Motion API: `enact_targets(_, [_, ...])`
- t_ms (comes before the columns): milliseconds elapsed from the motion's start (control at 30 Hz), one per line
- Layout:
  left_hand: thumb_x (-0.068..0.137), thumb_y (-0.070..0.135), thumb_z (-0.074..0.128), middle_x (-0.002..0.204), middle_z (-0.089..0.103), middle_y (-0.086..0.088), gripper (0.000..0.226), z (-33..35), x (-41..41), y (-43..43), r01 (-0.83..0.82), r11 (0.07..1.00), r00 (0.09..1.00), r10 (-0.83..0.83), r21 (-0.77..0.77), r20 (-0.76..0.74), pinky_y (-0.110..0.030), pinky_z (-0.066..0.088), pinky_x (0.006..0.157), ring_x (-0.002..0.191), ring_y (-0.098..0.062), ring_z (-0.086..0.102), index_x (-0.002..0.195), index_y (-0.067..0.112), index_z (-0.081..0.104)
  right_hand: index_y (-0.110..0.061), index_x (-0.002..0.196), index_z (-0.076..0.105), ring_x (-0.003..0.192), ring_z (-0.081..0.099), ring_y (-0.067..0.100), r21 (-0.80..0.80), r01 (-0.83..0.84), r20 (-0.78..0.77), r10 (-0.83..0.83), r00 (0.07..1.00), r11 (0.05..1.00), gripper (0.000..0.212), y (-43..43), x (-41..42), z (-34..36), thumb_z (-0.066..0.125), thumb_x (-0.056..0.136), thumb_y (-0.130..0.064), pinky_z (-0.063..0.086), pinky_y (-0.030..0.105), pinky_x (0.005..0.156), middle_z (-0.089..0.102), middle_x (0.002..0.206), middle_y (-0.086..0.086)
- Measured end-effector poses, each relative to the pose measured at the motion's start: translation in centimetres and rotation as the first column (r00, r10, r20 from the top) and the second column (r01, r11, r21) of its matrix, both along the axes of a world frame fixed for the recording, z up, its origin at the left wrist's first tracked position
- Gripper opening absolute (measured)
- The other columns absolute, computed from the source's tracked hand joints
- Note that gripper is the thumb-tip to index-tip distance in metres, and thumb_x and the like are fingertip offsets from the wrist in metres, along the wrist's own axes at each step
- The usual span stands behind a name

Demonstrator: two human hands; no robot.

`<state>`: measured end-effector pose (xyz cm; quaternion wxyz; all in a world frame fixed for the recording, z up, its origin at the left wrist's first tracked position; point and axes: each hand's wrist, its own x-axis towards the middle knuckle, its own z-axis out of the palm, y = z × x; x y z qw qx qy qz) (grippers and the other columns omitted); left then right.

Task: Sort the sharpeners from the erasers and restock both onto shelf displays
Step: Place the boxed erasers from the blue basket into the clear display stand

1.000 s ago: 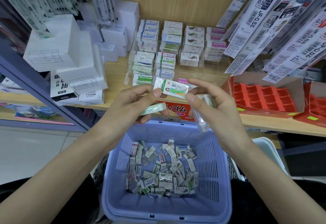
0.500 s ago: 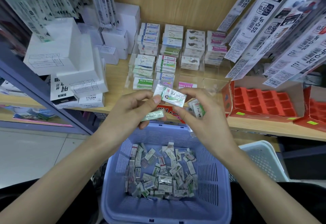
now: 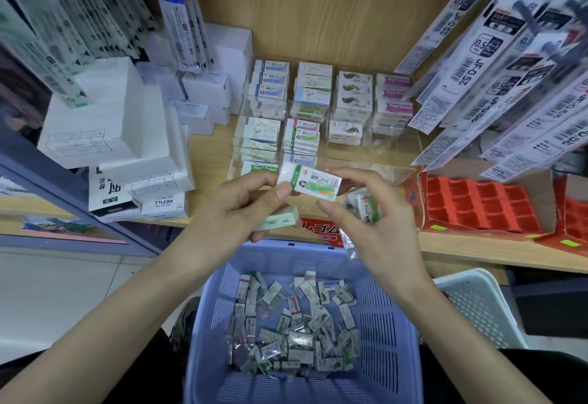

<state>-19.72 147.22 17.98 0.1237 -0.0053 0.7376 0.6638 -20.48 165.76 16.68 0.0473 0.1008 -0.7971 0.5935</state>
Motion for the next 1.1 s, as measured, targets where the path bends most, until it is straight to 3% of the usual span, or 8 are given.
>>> enact_targets(167, [0.093, 0.027, 0.047, 0.082, 0.068, -0.018, 0.027, 0.5, -0.9, -0.2, 0.013, 1.000, 1.000, -0.012, -0.028, 0.014, -0.011, 0.037, 0.049, 0.045, -0.004, 0.040, 0.091, 0.004, 0.062, -0.042, 0.102, 0.061, 0.095, 0.060, 0.005, 0.033, 0.001, 0.006, -0.001, 1.000, 0.999, 0.038, -0.3, -1.0, -0.2, 0.075, 0.078, -0.016, 0.046, 0.016, 0.081, 0.063, 0.102, -0.008])
enact_targets(367, [0.088, 0.038, 0.049, 0.084, 0.065, 0.009, 0.024, -0.7, -3.2, -3.3, -0.267, 0.953, 0.961, 0.253, -0.144, -0.111, -0.003, 0.040, 0.058, 0.065, 0.012, 0.055, 0.099, 0.023, 0.064, -0.026, 0.112, 0.068, 0.088, 0.061, 0.002, 0.256, 0.122, 0.081, -0.147, 0.986, 0.959, 0.034, 1.1, -4.8, 0.2, 0.073, 0.079, -0.028, 0.048, 0.011, 0.076, 0.062, 0.104, -0.004])
enact_targets(433, [0.085, 0.035, 0.056, 0.089, 0.063, 0.011, 0.021, -1.5, -3.6, -4.0, -0.292, 0.941, 0.953, 0.272, -0.168, -0.133, -0.003, 0.038, 0.061, 0.068, 0.013, 0.054, 0.100, 0.022, 0.062, -0.022, 0.118, 0.066, 0.086, 0.060, 0.010, 0.409, 0.154, 0.056, -0.193, 0.980, 0.899, 0.039, 1.1, -7.1, 0.1, 0.071, 0.080, -0.032, 0.050, 0.017, 0.071, 0.056, 0.103, -0.002])
enact_targets(567, [0.088, 0.015, 0.062, 0.098, 0.062, 0.012, 0.022, -3.2, -3.9, -4.3, -0.262, 0.945, 0.963, 0.242, -0.197, -0.119, -0.002, 0.038, 0.072, 0.081, 0.014, 0.055, 0.109, 0.018, 0.060, -0.023, 0.121, 0.065, 0.104, 0.056, 0.024, 0.640, 0.145, 0.014, -0.199, 0.980, 0.755, 0.042, -0.1, -12.1, -0.2, 0.069, 0.082, -0.039, 0.046, 0.033, 0.085, 0.052, 0.118, 0.007])
enact_targets(667, [0.081, 0.028, 0.064, 0.110, 0.063, 0.011, 0.028, -3.6, -3.8, -4.1, -0.242, 0.957, 0.967, 0.224, -0.158, -0.125, -0.006, 0.040, 0.081, 0.098, 0.007, 0.057, 0.108, 0.030, 0.061, -0.026, 0.122, 0.063, 0.110, 0.054, 0.030, 0.775, 0.026, 0.063, -0.119, 0.991, 0.631, 0.043, -1.7, -14.0, -0.5, 0.068, 0.083, -0.042, 0.048, 0.039, 0.089, 0.045, 0.128, 0.008])
enact_targets(1000, [0.074, 0.033, 0.069, 0.109, 0.061, 0.004, 0.037, -3.4, -3.5, -3.3, -0.233, 0.957, 0.968, 0.209, -0.174, -0.141, -0.016, 0.042, 0.086, 0.103, -0.004, 0.056, 0.108, 0.045, 0.060, -0.017, 0.119, 0.060, 0.103, 0.057, 0.033, 0.960, -0.117, 0.138, -0.064, 0.988, 0.253, 0.045, -3.1, -15.3, 1.1, 0.064, 0.085, -0.046, 0.040, 0.034, 0.070, 0.040, 0.131, 0.011])
enact_targets(1033, [0.076, 0.028, 0.071, 0.104, 0.059, 0.008, 0.037, -3.3, -3.5, -3.2, -0.242, 0.953, 0.966, 0.219, -0.183, -0.138, -0.015, 0.043, 0.081, 0.099, -0.003, 0.056, 0.106, 0.046, 0.058, -0.017, 0.122, 0.059, 0.104, 0.057, 0.033, 0.955, -0.112, 0.133, -0.060, 0.989, 0.276, 0.047, -2.9, -15.1, 1.1, 0.065, 0.085, -0.046, 0.043, 0.035, 0.073, 0.040, 0.131, 0.011])
enact_targets(1100, [0.077, 0.019, 0.073, 0.098, 0.060, 0.010, 0.034, -3.2, -3.5, -3.1, -0.263, 0.949, 0.960, 0.241, -0.174, -0.140, -0.015, 0.045, 0.074, 0.093, -0.003, 0.058, 0.099, 0.040, 0.058, -0.018, 0.123, 0.060, 0.108, 0.056, 0.028, 0.844, -0.040, 0.095, -0.076, 0.993, 0.534, 0.047, -2.0, -13.9, 0.9, 0.068, 0.083, -0.041, 0.046, 0.034, 0.085, 0.047, 0.129, 0.008])
